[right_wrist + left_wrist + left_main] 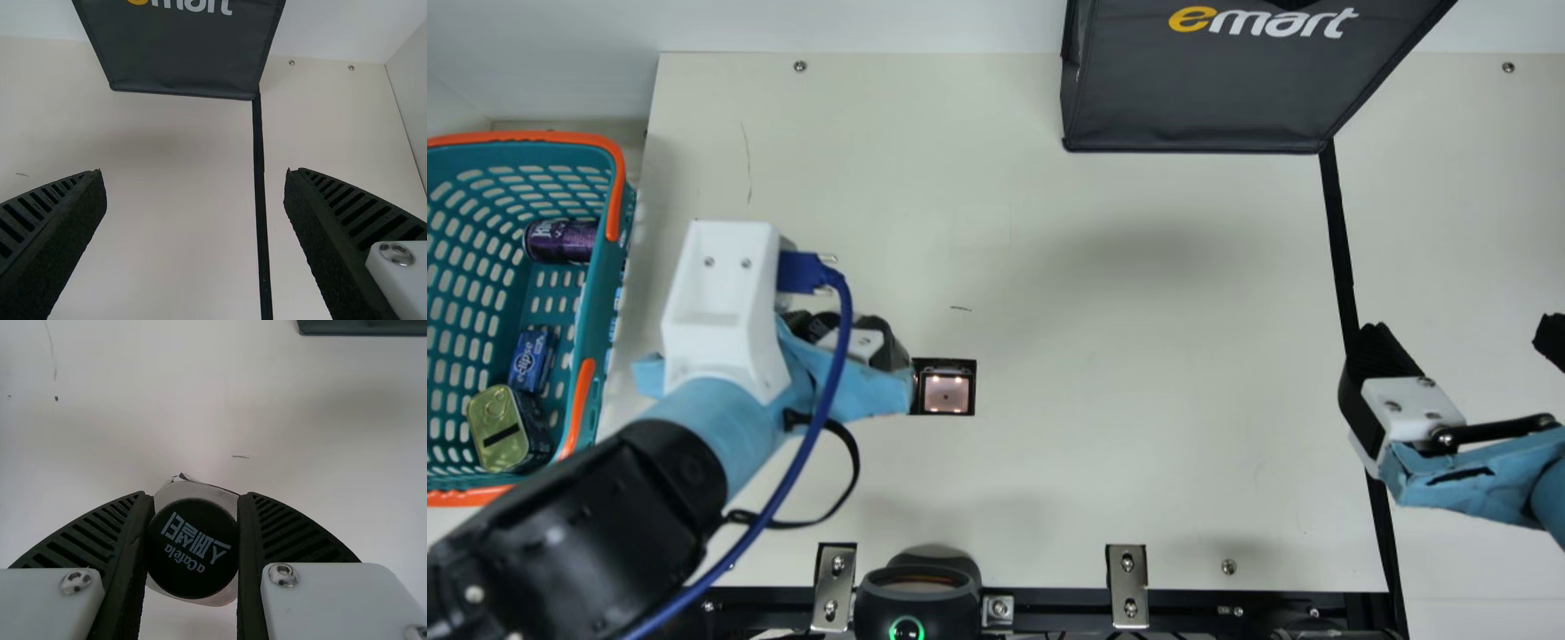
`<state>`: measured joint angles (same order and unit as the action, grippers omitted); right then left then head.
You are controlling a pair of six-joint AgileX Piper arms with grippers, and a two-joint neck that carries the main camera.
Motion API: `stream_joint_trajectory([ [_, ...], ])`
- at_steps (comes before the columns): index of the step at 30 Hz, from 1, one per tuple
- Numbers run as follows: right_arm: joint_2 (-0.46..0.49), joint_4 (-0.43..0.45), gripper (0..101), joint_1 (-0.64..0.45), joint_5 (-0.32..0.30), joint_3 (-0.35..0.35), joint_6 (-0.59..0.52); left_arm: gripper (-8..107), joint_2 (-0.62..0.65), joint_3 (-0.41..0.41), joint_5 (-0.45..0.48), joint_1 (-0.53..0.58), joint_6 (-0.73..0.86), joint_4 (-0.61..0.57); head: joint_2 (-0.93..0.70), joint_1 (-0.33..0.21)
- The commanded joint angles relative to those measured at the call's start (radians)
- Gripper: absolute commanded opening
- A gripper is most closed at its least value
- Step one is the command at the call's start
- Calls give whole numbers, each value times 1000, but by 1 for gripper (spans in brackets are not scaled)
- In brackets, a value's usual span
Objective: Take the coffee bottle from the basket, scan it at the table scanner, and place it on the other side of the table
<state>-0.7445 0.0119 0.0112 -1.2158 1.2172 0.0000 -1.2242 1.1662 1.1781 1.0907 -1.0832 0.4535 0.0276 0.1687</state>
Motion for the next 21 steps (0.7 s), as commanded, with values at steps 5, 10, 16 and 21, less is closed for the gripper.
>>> stream_joint_trajectory([
  [5, 0, 0, 95, 0, 0, 0, 0, -8, -1, -14, 35, 112, -81, 6, 0, -30],
  [10, 0, 0, 95, 0, 0, 0, 0, -8, -1, -36, 42, 168, -130, 4, 0, -30],
  [16, 0, 0, 95, 0, 0, 0, 0, -8, -3, -54, 42, 210, -163, -2, 0, -30],
  [21, 0, 0, 95, 0, 0, 0, 0, -8, -7, -57, 42, 233, -164, -14, 0, -30],
])
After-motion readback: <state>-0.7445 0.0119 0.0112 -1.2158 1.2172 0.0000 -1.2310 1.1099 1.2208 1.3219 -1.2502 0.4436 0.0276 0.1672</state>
